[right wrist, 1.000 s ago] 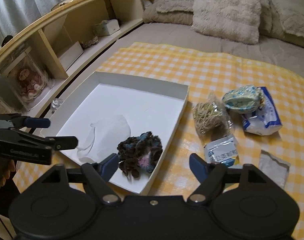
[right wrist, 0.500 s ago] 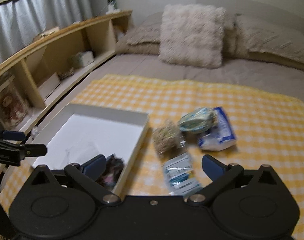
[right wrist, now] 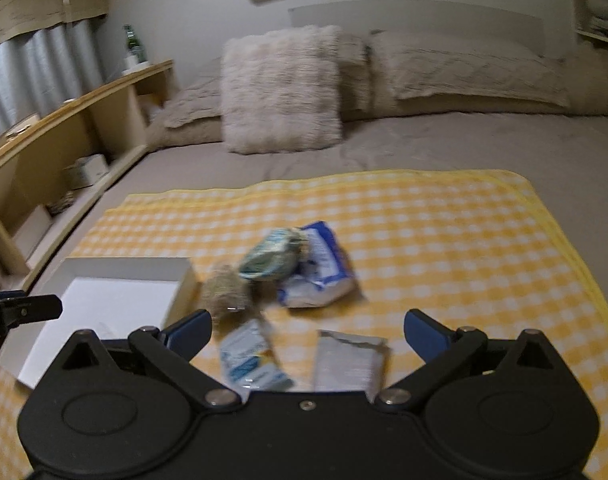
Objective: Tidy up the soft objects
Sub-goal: 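Withdraw both grippers from the box toward the remaining items, then grasp the grey foil pouch with the right gripper while the left grasps the white sachet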
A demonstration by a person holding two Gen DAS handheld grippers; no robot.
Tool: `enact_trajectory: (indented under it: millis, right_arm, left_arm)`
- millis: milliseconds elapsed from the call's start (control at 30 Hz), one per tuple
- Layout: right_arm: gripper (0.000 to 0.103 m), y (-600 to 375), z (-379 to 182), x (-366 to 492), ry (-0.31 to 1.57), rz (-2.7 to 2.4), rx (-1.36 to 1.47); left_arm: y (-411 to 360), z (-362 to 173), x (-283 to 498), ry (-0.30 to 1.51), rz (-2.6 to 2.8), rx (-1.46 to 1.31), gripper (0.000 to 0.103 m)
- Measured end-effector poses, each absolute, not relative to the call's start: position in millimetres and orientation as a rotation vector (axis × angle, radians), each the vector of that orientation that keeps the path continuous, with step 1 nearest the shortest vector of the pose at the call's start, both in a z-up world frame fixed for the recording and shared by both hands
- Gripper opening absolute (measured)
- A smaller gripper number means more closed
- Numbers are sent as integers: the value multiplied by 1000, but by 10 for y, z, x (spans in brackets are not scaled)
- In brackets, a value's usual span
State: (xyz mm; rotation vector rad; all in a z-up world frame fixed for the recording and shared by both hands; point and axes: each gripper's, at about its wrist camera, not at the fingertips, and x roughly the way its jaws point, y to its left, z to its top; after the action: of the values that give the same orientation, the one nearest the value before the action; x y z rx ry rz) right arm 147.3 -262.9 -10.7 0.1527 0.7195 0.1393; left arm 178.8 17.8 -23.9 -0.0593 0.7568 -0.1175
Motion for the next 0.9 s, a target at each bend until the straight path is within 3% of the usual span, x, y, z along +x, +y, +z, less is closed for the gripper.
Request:
enact_trajectory:
  millis: [467, 900]
  right_arm:
    - [103, -2922, -617, 1685, 859, 58, 77]
    - [103, -2434, -1155, 1975, 1006, 252, -134]
  left_arm:
    - [-584, -944, 2415, 1044, -203, -256, 103]
    - [-878, -1662, 2914, 1232, -130, -209, 103]
